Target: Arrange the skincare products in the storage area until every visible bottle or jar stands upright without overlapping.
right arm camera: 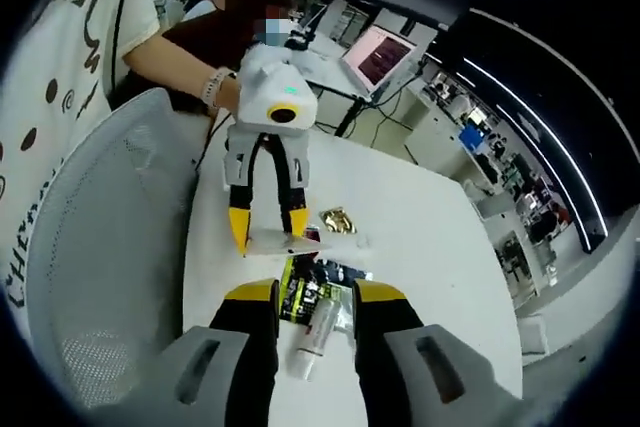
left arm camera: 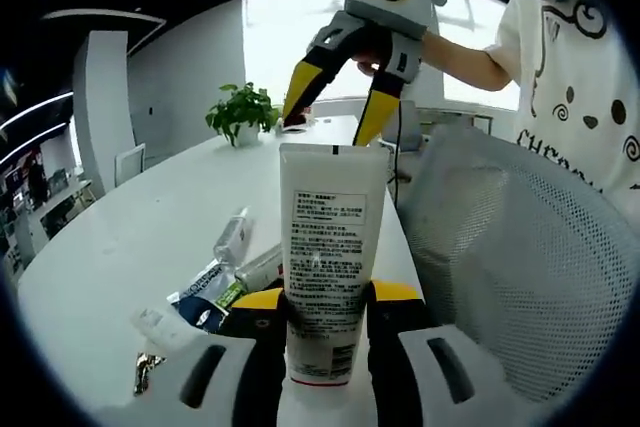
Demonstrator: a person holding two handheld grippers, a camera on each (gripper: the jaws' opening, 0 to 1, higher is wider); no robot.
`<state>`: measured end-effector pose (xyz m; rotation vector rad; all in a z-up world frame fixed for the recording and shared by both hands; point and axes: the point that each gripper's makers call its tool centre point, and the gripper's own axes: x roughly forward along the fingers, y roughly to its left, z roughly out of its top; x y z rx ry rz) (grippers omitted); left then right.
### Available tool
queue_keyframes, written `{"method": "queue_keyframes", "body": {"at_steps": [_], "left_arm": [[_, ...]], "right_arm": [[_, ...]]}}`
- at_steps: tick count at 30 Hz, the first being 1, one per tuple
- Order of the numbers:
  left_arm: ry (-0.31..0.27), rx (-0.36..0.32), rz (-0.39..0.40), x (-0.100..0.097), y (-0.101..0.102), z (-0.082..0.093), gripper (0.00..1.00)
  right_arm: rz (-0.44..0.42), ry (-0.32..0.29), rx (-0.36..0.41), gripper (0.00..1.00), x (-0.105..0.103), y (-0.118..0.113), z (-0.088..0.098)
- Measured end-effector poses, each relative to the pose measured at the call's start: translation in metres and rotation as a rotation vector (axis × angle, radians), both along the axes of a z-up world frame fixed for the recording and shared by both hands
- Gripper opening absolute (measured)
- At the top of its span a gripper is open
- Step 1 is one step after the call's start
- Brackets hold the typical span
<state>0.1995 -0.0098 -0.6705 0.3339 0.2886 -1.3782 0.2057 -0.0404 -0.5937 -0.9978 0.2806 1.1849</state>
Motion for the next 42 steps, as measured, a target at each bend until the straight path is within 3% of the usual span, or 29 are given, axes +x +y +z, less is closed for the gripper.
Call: {"method": "queue_keyframes", "body": {"at_steps": [2,4,6,11,13,19,34,42], "left_arm": [[0.010,-0.009,-0.008,-0.002,-0.001,0.000,0.26],[0.014,-0.015,-0.011,-0.003,-0.002,0.000,0.26],[0.014,-0.018,-0.012,-0.004,-0.003,-0.001,0.26],[0.028,-0.034,-0.026,-0.010,-0.005,0.000,0.26],[0.029,-0.038,-0.029,-0.011,-0.005,0.001,0.26],[0.045,-0.048,-0.034,-0.010,-0.002,0.002,0.26],[0.065,-0.038,-0.056,-0.012,0.000,0.000,0.27],[0.101,-0.043,-0.068,-0.015,-0.002,-0.003,0.28]], "right_arm": [[0.002,-0.010,-0.026,0.28,0.002,0.000,-0.001],[0.083,-0.044,-0.046,0.29,-0.001,0.006,-0.002],[0.086,-0.009,-0.047,0.28,-0.004,0.009,-0.005],[0.200,-0.053,-0.085,0.31,-0.008,0.022,-0.006],[0.264,-0.025,-0.098,0.30,-0.015,0.026,-0.012],[0.375,-0.055,-0.163,0.25,-0.022,0.031,-0.018],[0.548,-0.113,-0.277,0.16,-0.027,0.038,-0.031],[0.567,-0.096,-0.315,0.11,-0.031,0.031,-0.038]]}}
